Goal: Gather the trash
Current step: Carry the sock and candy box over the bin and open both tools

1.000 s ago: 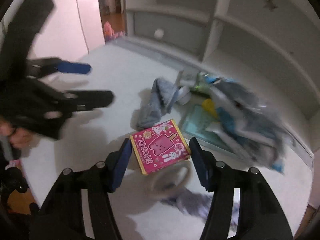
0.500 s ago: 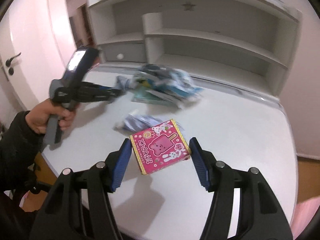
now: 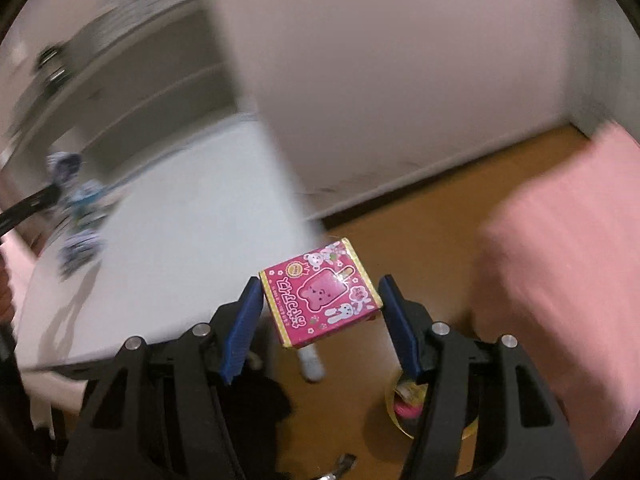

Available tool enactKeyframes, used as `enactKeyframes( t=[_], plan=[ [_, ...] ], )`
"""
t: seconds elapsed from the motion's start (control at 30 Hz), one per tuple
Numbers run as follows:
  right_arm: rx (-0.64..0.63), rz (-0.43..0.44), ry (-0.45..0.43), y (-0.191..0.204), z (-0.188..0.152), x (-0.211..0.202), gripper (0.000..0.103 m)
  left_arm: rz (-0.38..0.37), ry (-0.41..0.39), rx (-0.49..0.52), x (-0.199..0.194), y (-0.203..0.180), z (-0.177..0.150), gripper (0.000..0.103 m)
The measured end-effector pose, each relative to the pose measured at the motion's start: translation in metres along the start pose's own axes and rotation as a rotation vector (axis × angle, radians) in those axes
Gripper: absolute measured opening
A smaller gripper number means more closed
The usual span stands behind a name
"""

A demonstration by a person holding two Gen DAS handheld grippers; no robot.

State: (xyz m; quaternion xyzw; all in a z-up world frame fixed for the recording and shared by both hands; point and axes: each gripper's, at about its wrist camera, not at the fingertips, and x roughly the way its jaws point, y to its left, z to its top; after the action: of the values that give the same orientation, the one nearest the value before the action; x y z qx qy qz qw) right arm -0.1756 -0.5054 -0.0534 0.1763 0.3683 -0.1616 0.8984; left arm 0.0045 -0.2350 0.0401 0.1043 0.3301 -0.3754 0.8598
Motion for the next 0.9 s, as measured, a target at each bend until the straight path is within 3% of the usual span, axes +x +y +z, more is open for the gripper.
enactKeyframes(
  t=[0.17,0.2,0.33,0.4,0.47,0.63,0.83,0.9],
  plan=[
    [0.187,-0.102,0.028,-0.097,-0.047,-0.004,0.059,-0.308,0.09,0.161,0.073,-0.141,-0.015,0.017],
    [0.21,-0.119,0.041,-0.11,-0.057,-0.002,0.059,-0.379,0.138,0.195,0.095,-0.171,-0.025,0.017],
    [0.318,-0.153,0.092,-0.164,-0.098,0.017,0.059,-0.484,0.263,0.264,0.167,-0.239,-0.065,0.017],
    [0.355,-0.157,0.122,-0.18,-0.114,0.032,0.059,-0.483,0.3,0.284,0.2,-0.257,-0.08,0.017],
    [0.392,-0.161,0.161,-0.196,-0.129,0.053,0.059,-0.521,0.405,0.292,0.241,-0.273,-0.104,0.017],
    [0.481,-0.151,0.259,-0.223,-0.166,0.103,0.059,-0.524,0.499,0.315,0.32,-0.29,-0.15,0.017],
    [0.54,-0.129,0.323,-0.24,-0.186,0.139,0.059,-0.484,0.591,0.26,0.381,-0.294,-0.185,0.017],
    [0.546,-0.121,0.334,-0.238,-0.19,0.143,0.059,-0.49,0.588,0.248,0.388,-0.288,-0.19,0.017]
  ],
)
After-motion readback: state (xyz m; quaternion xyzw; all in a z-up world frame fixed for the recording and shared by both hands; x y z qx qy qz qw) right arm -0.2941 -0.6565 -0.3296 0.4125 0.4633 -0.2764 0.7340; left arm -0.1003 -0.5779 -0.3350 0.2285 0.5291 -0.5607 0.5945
